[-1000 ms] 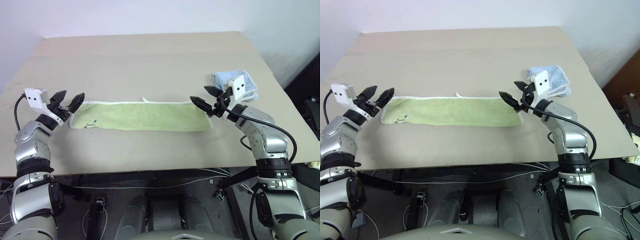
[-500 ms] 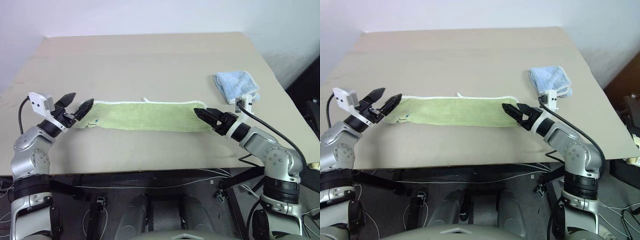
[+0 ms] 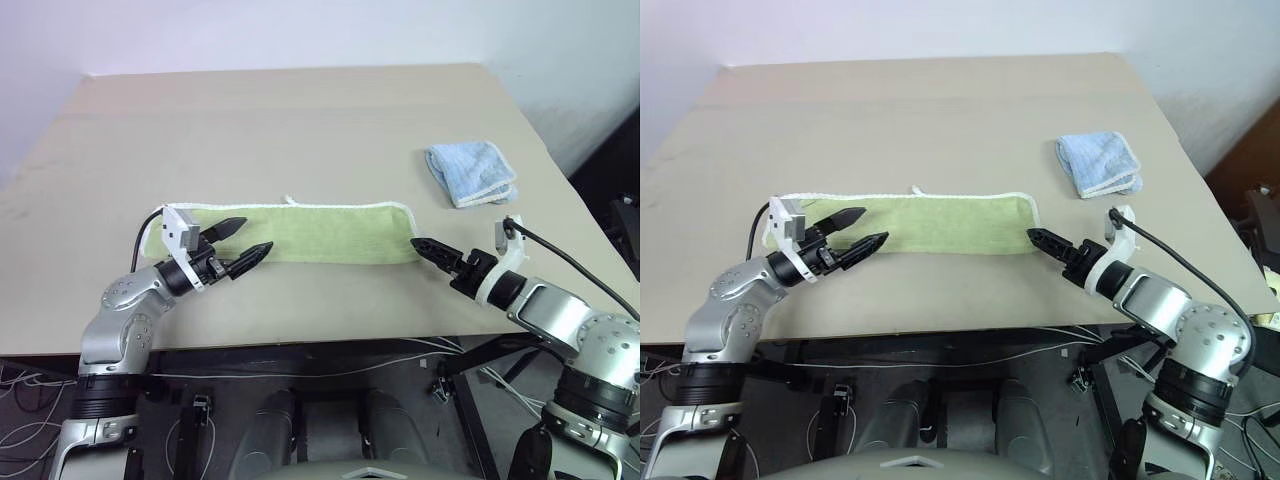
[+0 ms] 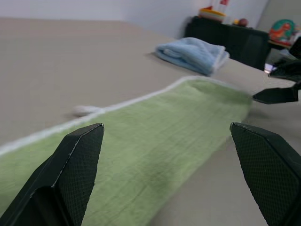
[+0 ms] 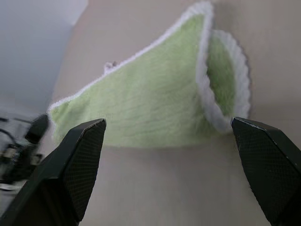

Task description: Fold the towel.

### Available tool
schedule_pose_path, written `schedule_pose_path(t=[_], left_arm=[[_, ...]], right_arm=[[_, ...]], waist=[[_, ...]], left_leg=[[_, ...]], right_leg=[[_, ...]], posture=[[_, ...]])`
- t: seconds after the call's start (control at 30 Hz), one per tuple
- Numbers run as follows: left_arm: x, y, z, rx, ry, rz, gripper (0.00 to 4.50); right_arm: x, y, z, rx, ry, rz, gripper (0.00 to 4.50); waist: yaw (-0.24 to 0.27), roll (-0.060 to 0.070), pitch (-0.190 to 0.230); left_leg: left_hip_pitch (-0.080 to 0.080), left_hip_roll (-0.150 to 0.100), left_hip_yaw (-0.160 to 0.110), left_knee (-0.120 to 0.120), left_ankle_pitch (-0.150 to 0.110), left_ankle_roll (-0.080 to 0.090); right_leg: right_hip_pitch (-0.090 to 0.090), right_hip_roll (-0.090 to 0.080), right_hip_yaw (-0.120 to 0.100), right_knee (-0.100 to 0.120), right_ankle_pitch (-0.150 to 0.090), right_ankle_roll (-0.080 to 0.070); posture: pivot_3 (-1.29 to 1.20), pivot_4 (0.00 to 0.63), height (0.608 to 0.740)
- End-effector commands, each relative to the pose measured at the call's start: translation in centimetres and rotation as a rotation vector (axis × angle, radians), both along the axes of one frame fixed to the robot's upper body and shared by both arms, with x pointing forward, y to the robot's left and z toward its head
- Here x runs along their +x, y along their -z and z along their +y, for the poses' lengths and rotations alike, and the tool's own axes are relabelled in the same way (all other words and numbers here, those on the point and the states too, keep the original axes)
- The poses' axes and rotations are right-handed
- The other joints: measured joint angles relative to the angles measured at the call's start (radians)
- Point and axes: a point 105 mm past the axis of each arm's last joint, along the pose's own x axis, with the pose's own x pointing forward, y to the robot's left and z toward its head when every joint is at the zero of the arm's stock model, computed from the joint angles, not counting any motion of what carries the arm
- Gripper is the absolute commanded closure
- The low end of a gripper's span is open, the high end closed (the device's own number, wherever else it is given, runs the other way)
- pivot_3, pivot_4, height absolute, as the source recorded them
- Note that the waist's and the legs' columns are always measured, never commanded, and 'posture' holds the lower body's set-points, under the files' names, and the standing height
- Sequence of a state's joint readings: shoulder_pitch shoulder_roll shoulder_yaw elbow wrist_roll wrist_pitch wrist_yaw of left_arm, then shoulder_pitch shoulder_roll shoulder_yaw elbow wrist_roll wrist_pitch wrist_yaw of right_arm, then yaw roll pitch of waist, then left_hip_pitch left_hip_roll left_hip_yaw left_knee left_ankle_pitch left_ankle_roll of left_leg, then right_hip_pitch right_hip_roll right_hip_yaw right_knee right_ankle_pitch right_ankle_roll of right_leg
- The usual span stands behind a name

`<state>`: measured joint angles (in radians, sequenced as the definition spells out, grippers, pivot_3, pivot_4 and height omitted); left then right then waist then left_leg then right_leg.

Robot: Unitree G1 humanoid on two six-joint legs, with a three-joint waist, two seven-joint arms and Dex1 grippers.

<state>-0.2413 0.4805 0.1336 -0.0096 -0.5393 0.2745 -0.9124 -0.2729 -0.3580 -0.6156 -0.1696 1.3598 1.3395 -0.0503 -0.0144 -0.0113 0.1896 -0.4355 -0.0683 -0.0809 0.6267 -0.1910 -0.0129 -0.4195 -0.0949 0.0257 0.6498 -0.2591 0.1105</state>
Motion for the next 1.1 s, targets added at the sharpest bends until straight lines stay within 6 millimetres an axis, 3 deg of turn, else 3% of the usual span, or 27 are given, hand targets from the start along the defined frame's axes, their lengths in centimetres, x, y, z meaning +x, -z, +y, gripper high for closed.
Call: schedule_pose_path(t=[0.03, 0.4, 0.57, 0.77, 1.03, 1.1], left_arm=[[-0.4, -0.2, -1.3, 0.010, 0.042, -0.043, 0.00], [-0.8, 0.5, -2.9, 0.044, 0.098, -0.067, 0.00], [-0.9, 0.5, -3.0, 0.042, 0.096, -0.068, 0.00], [-1.1, 0.4, -2.9, 0.060, 0.086, -0.069, 0.00], [-1.4, -0.4, -3.6, 0.072, 0.084, -0.086, 0.00], [-1.5, -0.6, -3.8, 0.078, 0.089, -0.089, 0.00]], right_arm=[[-0.7, -0.3, 0.1, 0.072, 0.003, 0.024, 0.01], [0.3, 0.6, 2.6, 0.205, 0.063, 0.163, 0.01], [1.2, 1.7, 2.3, 0.211, 0.121, 0.224, 0.01], [2.9, 0.9, 2.4, 0.243, 0.157, 0.213, 0.01], [4.1, 1.0, 2.4, 0.239, 0.164, 0.199, 0.01], [4.2, 1.1, 2.3, 0.228, 0.163, 0.191, 0.39]], waist=[[0.001, 0.000, 0.000], [-0.001, 0.000, 0.000], [-0.001, 0.000, 0.000], [-0.003, 0.001, 0.000], [0.001, 0.001, 0.000], [0.000, 0.001, 0.000]], left_leg=[[0.000, 0.000, 0.000, 0.000, 0.000, 0.000], [0.001, 0.000, 0.000, 0.001, 0.000, 0.001], [0.002, 0.000, 0.000, 0.001, 0.000, 0.002], [0.009, 0.007, 0.000, -0.001, 0.000, 0.002], [0.009, 0.009, 0.003, -0.011, 0.000, 0.002], [0.009, 0.010, 0.003, -0.011, 0.000, 0.002]], right_leg=[[0.000, 0.000, 0.000, 0.000, 0.000, -0.001], [0.003, 0.000, 0.000, -0.003, -0.001, -0.002], [0.004, 0.000, 0.000, -0.003, -0.002, -0.003], [0.015, 0.006, -0.001, -0.017, 0.002, -0.009], [0.012, 0.008, 0.000, -0.021, 0.003, -0.009], [0.012, 0.008, 0.000, -0.021, 0.003, -0.009]], posture=[[0.00, 0.150, 0.740], [0.00, 0.150, 0.740], [0.00, 0.150, 0.740], [0.00, 0.150, 0.740], [0.00, 0.150, 0.740], [0.00, 0.150, 0.740]])
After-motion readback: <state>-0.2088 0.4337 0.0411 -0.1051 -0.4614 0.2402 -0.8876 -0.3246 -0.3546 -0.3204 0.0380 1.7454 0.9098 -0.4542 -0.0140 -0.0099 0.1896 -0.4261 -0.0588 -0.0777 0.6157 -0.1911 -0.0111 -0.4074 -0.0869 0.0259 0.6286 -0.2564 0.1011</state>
